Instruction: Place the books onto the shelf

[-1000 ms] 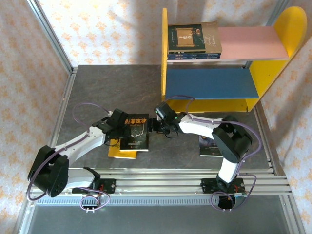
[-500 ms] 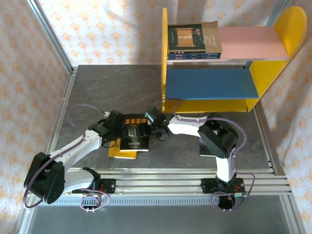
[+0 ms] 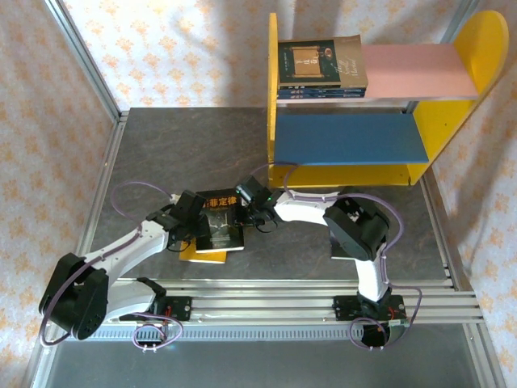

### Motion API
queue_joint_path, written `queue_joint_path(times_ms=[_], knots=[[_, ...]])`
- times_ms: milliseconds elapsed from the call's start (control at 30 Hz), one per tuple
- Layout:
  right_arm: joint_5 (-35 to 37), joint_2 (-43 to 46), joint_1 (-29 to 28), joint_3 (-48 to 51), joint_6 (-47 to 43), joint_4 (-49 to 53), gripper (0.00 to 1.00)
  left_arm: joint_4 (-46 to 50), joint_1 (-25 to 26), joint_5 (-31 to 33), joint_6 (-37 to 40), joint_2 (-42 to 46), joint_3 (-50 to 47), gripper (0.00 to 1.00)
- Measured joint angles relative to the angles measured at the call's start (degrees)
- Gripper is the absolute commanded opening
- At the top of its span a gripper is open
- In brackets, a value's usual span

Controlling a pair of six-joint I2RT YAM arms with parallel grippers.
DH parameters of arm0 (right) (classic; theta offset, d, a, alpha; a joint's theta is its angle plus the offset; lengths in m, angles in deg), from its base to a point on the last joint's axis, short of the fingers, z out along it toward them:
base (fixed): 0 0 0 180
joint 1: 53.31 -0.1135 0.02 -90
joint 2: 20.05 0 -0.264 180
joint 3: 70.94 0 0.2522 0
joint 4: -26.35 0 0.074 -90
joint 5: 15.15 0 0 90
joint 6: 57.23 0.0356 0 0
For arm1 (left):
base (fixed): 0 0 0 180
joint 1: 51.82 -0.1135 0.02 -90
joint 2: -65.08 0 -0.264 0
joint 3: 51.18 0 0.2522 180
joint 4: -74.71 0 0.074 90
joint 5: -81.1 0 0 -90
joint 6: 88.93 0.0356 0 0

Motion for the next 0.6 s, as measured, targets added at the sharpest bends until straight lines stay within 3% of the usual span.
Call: queue_joint_path(times_ms=[600], knots=[[-0.7, -0.2, 0.2, 0.0, -0.5, -0.5, 0.27, -2.3, -1.1, -4.4, 0.5, -5.0, 1.0, 0.54]])
